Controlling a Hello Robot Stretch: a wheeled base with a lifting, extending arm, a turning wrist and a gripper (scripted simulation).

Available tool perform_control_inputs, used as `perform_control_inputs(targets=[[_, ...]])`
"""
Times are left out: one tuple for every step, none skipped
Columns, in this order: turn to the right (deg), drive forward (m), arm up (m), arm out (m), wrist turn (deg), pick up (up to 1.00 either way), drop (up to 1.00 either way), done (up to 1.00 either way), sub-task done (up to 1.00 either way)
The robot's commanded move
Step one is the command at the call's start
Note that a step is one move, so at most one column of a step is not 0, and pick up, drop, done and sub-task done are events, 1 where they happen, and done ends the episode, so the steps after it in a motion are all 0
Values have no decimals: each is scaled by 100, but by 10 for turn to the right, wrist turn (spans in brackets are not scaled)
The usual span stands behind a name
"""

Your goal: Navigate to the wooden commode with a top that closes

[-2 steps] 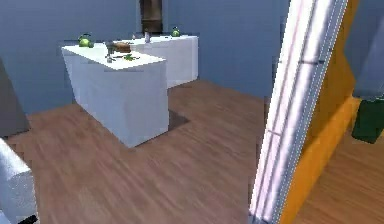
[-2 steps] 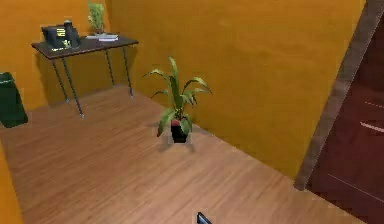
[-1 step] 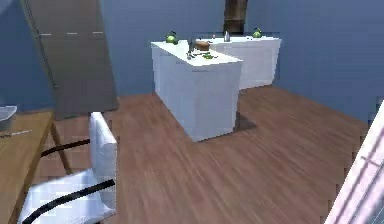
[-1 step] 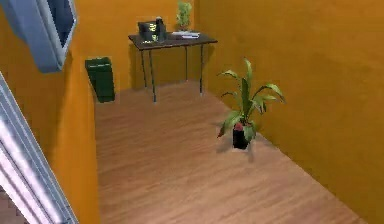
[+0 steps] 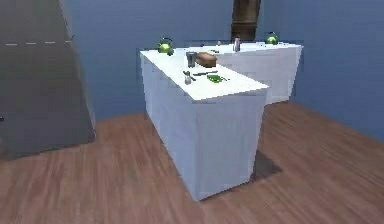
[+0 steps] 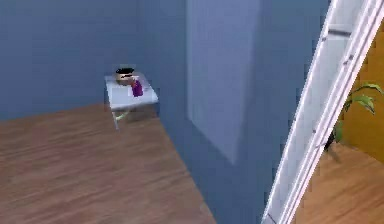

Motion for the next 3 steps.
perform_control_inputs(targets=[[-390,0,0,0,0,0,0,0,0],[0,5,0,0,0,0,0,0,0],[120,0,0,0,0,0,0,0,0]])
